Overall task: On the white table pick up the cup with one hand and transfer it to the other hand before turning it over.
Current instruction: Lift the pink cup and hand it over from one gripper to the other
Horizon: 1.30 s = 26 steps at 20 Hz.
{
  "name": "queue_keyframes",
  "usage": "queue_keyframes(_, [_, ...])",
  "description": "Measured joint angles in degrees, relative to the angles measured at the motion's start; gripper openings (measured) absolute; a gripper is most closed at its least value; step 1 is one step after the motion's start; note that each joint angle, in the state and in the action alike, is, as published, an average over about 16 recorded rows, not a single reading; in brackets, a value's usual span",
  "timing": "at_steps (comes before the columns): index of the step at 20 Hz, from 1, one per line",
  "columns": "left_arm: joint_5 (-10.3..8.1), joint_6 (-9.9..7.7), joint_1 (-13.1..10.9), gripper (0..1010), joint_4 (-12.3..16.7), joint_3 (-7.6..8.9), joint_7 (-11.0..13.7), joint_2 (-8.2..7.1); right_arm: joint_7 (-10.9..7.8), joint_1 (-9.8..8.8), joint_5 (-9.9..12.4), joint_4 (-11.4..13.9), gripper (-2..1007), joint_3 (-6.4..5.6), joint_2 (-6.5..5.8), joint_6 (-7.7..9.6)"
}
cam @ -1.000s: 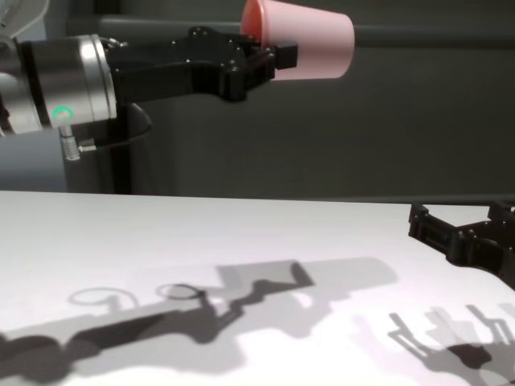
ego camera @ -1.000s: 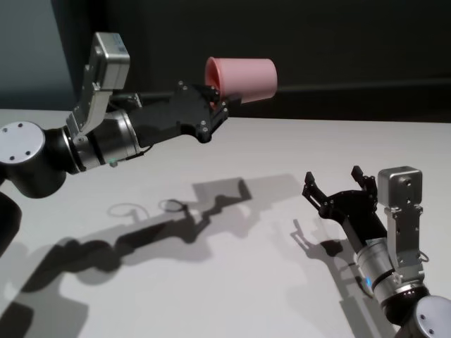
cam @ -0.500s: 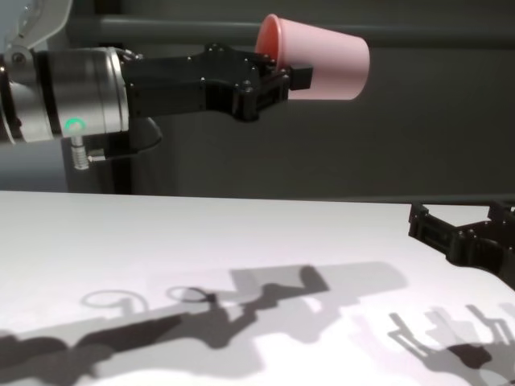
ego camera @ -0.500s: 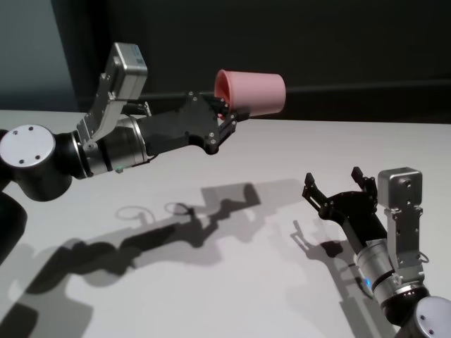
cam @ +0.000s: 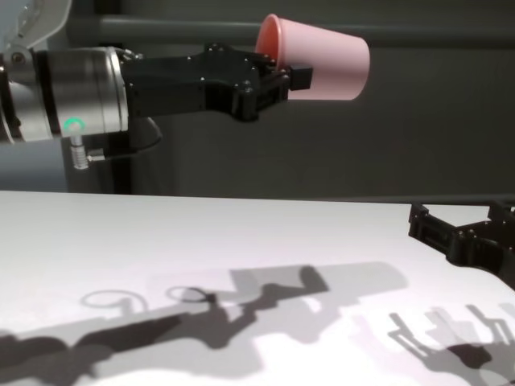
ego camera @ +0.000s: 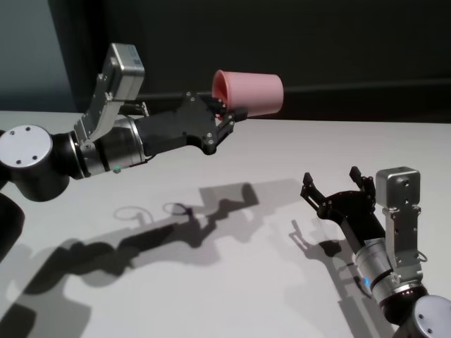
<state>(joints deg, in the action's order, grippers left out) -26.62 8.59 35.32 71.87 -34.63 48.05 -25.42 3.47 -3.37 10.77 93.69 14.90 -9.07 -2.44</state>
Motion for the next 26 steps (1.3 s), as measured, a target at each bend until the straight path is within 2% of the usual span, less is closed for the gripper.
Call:
queue_keyframes(9, [0.04, 0.04, 0.0, 50, 0.0, 0.06, 0.2, -0.02, -0.09, 0.01, 0.0, 0.0, 1002, 0.00, 0.01, 0.00])
queue_keyframes(16, [0.05, 0.06, 0.1, 50, 0.0, 0.10, 0.2, -0.03, -1.86, 0.14, 1.1, -0.1, 1002, -0.33, 0.45, -0.16])
queue_keyframes(21, [0.05, 0.09, 0.1, 50, 0.0, 0.12, 0.2, -0.03, -5.35, 0.09, 3.9, -0.1, 1002, -1.15, 1.28, -0.75])
queue_keyframes(26, [0.05, 0.10, 0.1, 50, 0.0, 0.13, 0.3, -0.03, -11.14, -0.09, 10.0, -0.3, 1002, -2.47, 2.31, -1.67])
